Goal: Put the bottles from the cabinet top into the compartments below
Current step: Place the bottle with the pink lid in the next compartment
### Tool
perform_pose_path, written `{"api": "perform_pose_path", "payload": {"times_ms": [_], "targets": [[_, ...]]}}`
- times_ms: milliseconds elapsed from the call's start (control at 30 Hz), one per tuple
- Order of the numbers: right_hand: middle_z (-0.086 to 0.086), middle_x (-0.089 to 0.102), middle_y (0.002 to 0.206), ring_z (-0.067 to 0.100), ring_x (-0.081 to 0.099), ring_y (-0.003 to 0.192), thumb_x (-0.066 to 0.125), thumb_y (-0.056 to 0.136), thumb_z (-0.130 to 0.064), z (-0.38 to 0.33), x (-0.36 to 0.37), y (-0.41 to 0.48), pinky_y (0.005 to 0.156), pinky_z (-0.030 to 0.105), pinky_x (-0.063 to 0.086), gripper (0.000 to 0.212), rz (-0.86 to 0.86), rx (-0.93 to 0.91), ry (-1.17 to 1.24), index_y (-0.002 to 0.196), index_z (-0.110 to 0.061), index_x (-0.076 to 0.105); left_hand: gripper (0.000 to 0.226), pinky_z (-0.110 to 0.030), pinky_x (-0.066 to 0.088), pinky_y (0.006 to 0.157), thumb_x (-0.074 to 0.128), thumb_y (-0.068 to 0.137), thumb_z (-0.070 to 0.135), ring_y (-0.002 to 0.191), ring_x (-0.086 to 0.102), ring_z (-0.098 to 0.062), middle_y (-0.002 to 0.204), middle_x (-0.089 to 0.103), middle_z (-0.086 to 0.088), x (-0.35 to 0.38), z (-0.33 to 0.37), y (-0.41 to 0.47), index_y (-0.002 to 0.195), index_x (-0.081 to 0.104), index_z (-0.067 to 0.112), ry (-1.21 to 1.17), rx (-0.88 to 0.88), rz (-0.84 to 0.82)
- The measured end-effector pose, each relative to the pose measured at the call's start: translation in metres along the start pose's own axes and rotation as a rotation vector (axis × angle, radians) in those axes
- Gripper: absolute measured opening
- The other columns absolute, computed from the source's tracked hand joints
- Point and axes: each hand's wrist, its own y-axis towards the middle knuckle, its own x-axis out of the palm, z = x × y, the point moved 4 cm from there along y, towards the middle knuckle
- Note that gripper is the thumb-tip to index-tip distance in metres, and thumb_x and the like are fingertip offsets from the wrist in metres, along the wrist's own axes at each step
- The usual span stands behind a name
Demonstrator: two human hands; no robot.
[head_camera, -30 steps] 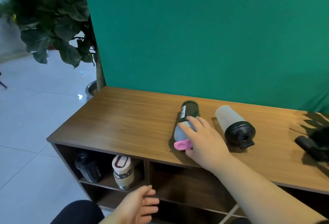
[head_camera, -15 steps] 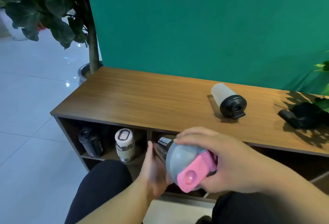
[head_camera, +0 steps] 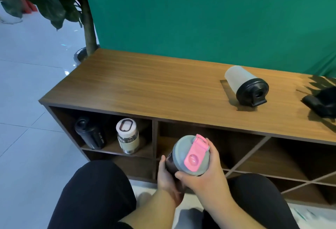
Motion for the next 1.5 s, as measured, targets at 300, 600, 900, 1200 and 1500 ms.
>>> {"api": "perform_pose_path", "payload": {"times_ms": [300, 600, 900, 1200, 1500], "targets": [[-0.027, 0.057, 0.108, -0.003, 0.058, 0.103, 0.091, 0.043, -0.041, 0.029, 0.005, 0.067, 0.081, 0.012, 0.049, 0.1, -0.104, -0.065, -0.362, 0.126, -0.046, 0.037, 0.046, -0.056, 0.047, 0.111, 0.041, 0.103, 0.043, 0.116, 0.067, -0.04, 0.114, 0.078, -0.021, -0.005, 0.005, 0.057, 0.119, 0.074, 0.014, 0.09, 0.02, 0.164], [-0.013, 0.063, 0.113, 0.006, 0.061, 0.104, 0.087, 0.044, -0.046, 0.06, 0.007, 0.121, 0.092, 0.033, 0.052, 0.088, -0.215, -0.035, -0.423, 0.123, -0.037, 0.048, 0.059, -0.045, 0.054, 0.084, 0.042, 0.1, 0.058, 0.113, 0.067, -0.039, 0.125, 0.071, -0.023, -0.008, 0.015, 0.084, 0.123, 0.068, 0.01, -0.015, -0.009, 0.278], [-0.017, 0.075, 0.092, -0.001, 0.069, 0.089, 0.091, 0.056, -0.022, 0.067, 0.018, 0.138, 0.084, 0.028, 0.055, 0.047, -0.3, 0.025, -0.318, 0.096, -0.032, 0.068, 0.064, -0.051, 0.042, 0.113, 0.045, 0.095, 0.062, 0.121, 0.063, -0.037, 0.127, 0.071, -0.018, -0.014, 0.022, 0.096, 0.131, 0.065, 0.013, -0.093, -0.011, 0.333], [-0.018, 0.075, 0.102, -0.001, 0.067, 0.1, 0.087, 0.058, -0.021, 0.065, 0.017, 0.148, 0.092, 0.027, 0.05, 0.051, -0.366, 0.038, -0.259, 0.105, -0.034, 0.071, 0.051, -0.046, 0.049, 0.101, 0.046, 0.099, 0.049, 0.113, 0.064, -0.034, 0.121, 0.072, -0.018, -0.006, 0.032, 0.097, 0.126, 0.067, 0.011, -0.172, 0.02, 0.322], [-0.017, 0.073, 0.106, -0.002, 0.066, 0.102, 0.087, 0.058, -0.022, 0.063, 0.013, 0.142, 0.098, 0.033, 0.051, 0.057, -0.355, 0.044, -0.326, 0.109, -0.037, 0.066, 0.062, -0.054, 0.028, 0.122, 0.04, 0.098, 0.057, 0.135, 0.052, -0.037, 0.137, 0.064, -0.019, -0.015, 0.027, 0.103, 0.136, 0.061, 0.013, -0.055, -0.016, 0.282]]}}
